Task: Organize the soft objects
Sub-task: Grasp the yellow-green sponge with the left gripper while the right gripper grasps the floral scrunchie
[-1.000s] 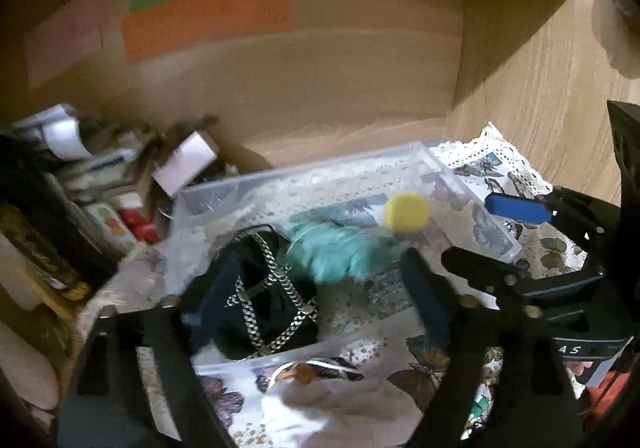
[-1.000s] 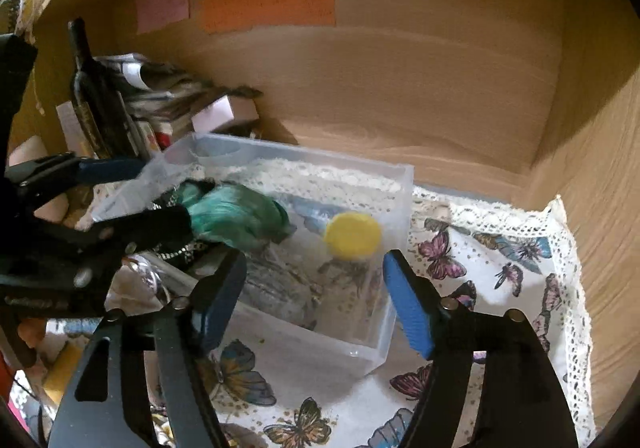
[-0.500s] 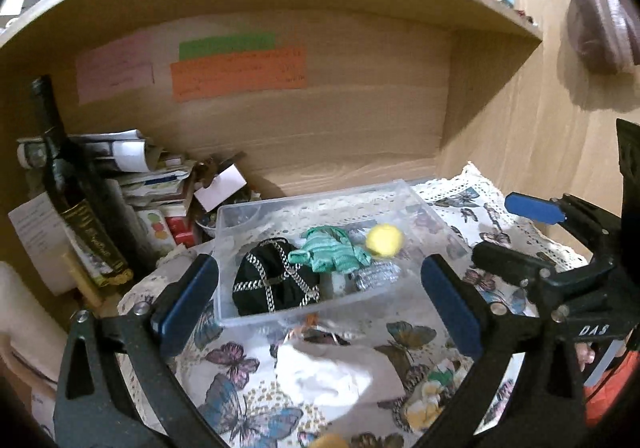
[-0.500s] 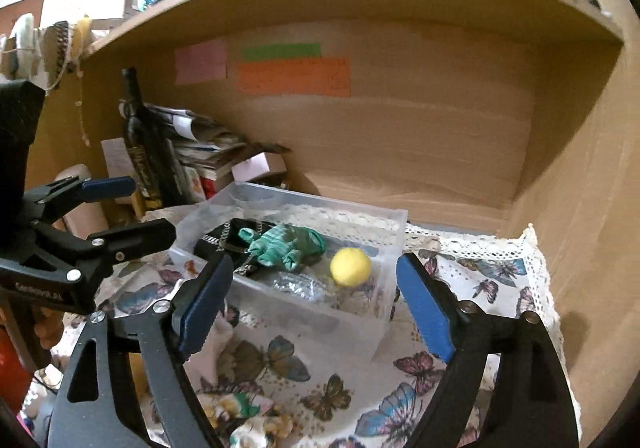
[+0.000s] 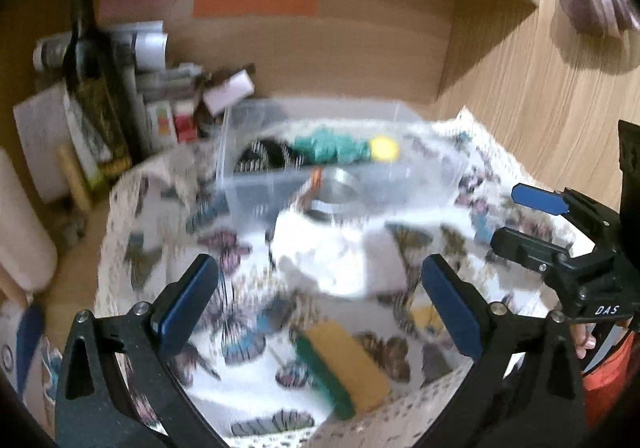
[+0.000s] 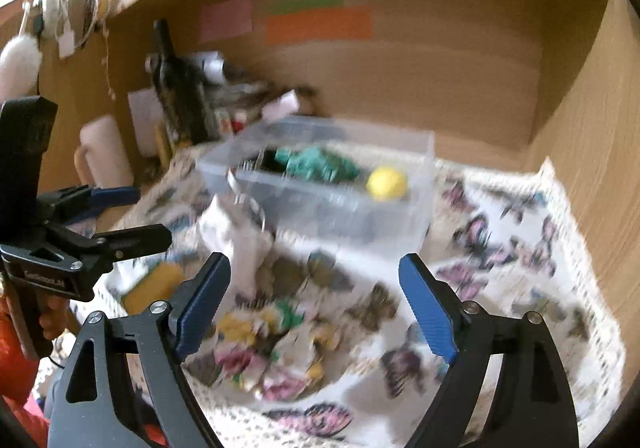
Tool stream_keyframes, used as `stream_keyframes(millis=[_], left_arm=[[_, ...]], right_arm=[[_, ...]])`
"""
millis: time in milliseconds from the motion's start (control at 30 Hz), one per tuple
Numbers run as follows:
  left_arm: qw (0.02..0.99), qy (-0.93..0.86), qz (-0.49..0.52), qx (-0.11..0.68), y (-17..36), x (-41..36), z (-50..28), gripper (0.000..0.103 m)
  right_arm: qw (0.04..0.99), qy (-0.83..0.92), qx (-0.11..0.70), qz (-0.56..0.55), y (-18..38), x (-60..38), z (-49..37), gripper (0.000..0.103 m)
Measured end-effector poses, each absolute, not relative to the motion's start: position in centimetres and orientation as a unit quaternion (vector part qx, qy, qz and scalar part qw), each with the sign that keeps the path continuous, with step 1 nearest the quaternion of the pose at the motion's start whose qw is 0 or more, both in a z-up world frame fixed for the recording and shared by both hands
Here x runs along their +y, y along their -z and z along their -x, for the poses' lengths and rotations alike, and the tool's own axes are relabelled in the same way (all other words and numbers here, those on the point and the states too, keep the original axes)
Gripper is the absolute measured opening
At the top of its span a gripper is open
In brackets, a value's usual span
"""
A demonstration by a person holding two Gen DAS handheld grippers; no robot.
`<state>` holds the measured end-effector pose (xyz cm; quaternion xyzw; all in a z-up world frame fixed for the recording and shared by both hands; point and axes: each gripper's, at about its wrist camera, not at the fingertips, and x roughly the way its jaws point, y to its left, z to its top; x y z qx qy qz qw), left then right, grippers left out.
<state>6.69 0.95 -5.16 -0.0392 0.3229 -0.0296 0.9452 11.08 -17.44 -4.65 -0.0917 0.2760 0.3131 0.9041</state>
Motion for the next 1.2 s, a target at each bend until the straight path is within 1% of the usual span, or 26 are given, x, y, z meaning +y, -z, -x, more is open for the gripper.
stream_keyframes(millis=[200,400,433,467,500,533,567,600,633,667,700,767,833,867,900,1200], left_arm=[[0.935,0.028,0.033,0.351,8.3,0.5,-5.2,0.103],[0.939,0.047,0.028,0.340,9.2,-0.8,-3.9,0.102],[0.939,0.048,0.028,0.338,9.3,-0.9,-3.7,0.097],[0.940,0.047,0.029,0.337,9.4,-1.0,-3.7,0.092],[0.940,0.047,0.029,0.337,9.5,-1.0,-3.7,0.082],[0.938,0.049,0.028,0.341,9.6,-1.1,-3.7,0.075],[0.936,0.054,0.029,0.347,9.8,-1.2,-3.7,0.072],[0.934,0.058,0.033,0.351,10.0,-1.2,-3.8,0.066],[0.933,0.062,0.036,0.353,10.1,-1.2,-3.9,0.058],[0.932,0.063,0.037,0.356,10.3,-1.2,-3.9,0.055],[0.931,0.061,0.034,0.357,10.4,-1.2,-4.0,0.049],[0.933,0.054,0.029,0.356,10.5,-1.1,-4.0,0.045],[0.933,0.057,0.039,0.353,10.3,-0.6,-3.9,0.036],[0.934,0.053,0.042,0.350,10.2,-0.4,-3.9,0.034],[0.936,0.052,0.043,0.346,10.0,-0.2,-3.9,0.029],[0.956,0.034,0.033,0.289,6.3,1.2,-3.8,0.029]], right_arm=[[0.881,-0.332,0.326,0.091,8.2,-16.8,-10.4,0.085],[0.867,-0.339,0.354,0.092,10.3,-16.5,-9.9,0.084],[0.866,-0.338,0.356,0.093,10.5,-16.6,-9.9,0.083],[0.867,-0.337,0.356,0.094,10.6,-16.8,-9.8,0.077],[0.867,-0.337,0.355,0.094,10.6,-17.0,-9.7,0.073],[0.867,-0.339,0.354,0.093,10.5,-17.2,-9.7,0.065],[0.866,-0.341,0.353,0.092,10.4,-17.3,-9.6,0.055],[0.866,-0.343,0.353,0.091,10.3,-17.5,-9.6,0.050],[0.866,-0.343,0.351,0.091,10.2,-17.7,-9.5,0.043],[0.866,-0.344,0.351,0.091,10.1,-17.8,-9.5,0.037],[0.867,-0.343,0.349,0.091,10.1,-17.9,-9.4,0.034],[0.869,-0.343,0.344,0.091,9.9,-18.0,-9.3,0.025],[0.874,-0.339,0.337,0.090,9.6,-18.1,-9.3,0.020],[0.877,-0.337,0.332,0.089,9.4,-18.0,-9.4,0.019],[0.880,-0.335,0.326,0.087,9.0,-18.2,-9.4,0.019],[0.906,-0.327,0.258,0.079,4.8,-18.4,-9.8,0.019]])
